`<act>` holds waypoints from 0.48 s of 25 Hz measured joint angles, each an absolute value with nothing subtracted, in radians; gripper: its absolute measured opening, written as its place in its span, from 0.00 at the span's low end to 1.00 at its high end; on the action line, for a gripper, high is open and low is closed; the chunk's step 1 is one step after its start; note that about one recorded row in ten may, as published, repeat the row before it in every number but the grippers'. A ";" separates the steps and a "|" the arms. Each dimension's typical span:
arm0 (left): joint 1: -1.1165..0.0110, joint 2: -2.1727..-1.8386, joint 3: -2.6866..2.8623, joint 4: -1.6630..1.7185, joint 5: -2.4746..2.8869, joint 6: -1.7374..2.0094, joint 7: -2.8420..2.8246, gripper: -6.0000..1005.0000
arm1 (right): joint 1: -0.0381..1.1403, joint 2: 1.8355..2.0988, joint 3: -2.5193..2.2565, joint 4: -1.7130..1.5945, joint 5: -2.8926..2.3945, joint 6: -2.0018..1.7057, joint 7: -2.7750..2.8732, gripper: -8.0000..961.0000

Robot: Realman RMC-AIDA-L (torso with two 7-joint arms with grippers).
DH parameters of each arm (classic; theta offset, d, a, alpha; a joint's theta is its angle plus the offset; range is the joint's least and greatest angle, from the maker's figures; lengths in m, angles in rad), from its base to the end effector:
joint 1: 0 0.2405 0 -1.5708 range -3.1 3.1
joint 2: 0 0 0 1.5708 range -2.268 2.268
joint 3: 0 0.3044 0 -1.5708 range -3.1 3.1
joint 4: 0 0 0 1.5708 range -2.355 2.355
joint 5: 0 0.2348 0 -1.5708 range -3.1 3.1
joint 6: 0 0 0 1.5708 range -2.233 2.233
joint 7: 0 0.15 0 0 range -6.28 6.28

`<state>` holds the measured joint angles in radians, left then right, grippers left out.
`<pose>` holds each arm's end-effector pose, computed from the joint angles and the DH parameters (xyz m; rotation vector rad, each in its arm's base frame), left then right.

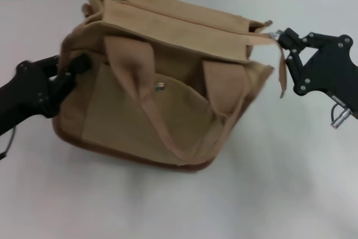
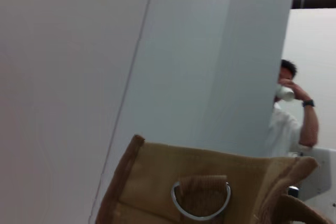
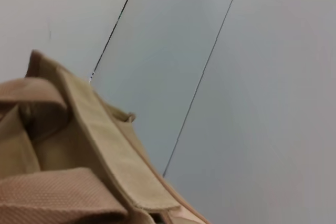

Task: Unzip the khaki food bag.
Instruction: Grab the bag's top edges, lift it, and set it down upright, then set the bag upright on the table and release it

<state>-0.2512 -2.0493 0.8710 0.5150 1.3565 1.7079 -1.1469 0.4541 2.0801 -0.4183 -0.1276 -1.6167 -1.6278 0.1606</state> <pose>-0.3488 0.2911 -0.0009 -2.3099 -0.5853 -1.2547 0.3339 0.3250 -0.0533 -2.0546 -0.1371 0.8739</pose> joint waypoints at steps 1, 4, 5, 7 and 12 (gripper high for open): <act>-0.246 -2.041 0.856 0.499 1.356 1.710 -1.160 0.07 | 0.458 2.080 -0.419 -0.128 -1.617 -1.628 0.184 0.02; -0.220 -2.023 0.792 0.463 1.351 1.722 -1.177 0.07 | 0.460 2.080 -0.419 -0.148 -1.617 -1.634 0.253 0.05; -0.208 -2.022 0.768 0.457 1.351 1.727 -1.177 0.07 | 0.460 2.081 -0.421 -0.160 -1.617 -1.637 0.278 0.09; -0.189 -2.017 0.748 0.454 1.351 1.739 -1.172 0.14 | 0.461 2.081 -0.434 -0.181 -1.617 -1.640 0.338 0.16; -0.153 -1.987 0.692 0.454 1.354 1.843 -1.125 0.32 | 0.461 2.077 -0.515 -0.288 -1.617 -1.691 0.565 0.36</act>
<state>-0.1530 -1.9870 0.6919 0.4541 1.3542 1.8427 -1.1251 0.4613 2.0772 -0.5149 -0.2876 -1.6172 -1.6908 0.5646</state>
